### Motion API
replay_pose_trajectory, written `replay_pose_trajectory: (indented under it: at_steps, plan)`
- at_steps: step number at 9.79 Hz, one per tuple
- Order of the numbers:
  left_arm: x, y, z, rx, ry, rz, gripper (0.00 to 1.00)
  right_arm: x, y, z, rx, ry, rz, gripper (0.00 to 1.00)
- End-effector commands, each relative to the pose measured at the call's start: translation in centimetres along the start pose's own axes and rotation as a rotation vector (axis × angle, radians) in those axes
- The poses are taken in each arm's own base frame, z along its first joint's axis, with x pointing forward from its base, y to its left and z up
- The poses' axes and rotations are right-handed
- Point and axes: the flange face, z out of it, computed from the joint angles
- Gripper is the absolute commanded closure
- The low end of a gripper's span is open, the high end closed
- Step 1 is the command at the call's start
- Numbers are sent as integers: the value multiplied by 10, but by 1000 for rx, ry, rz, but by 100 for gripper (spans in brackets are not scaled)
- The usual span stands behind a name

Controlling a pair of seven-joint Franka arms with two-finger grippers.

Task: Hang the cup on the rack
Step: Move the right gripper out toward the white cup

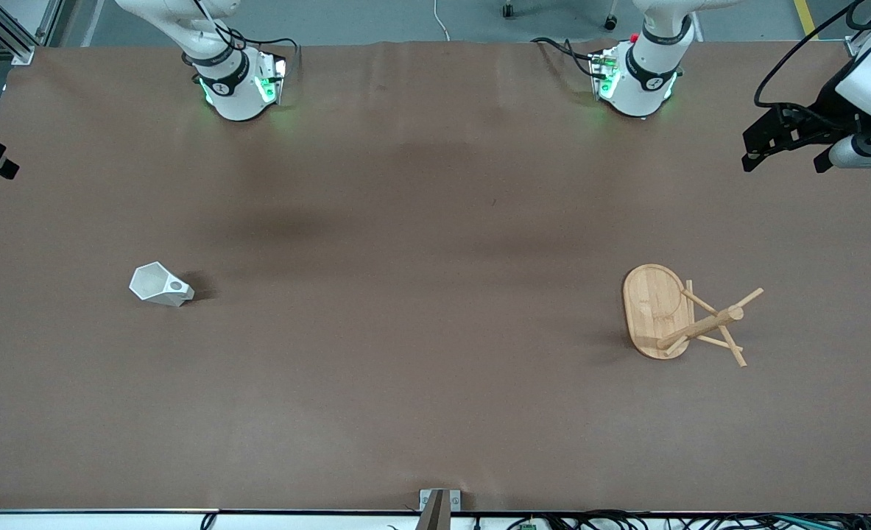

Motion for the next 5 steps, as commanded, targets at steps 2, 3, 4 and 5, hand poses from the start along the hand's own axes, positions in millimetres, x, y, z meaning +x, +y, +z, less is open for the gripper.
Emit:
replay_pose_trajectory:
  at_steps: [2, 3, 4, 5]
  plan:
    - [2, -1, 13, 22, -35, 9, 0, 0, 2, -3, 15, -5, 14, 0]
    - [3, -6, 12, 21, -33, -1, 0, 0, 1, -3, 13, -8, 5, 0]
    - [3, -10, 11, 21, -32, -7, 0, 1, 0, 1, 10, -17, -6, 0]
    - [3, -13, 11, 21, -32, -11, 0, -1, 0, 5, 4, -41, -29, 0]
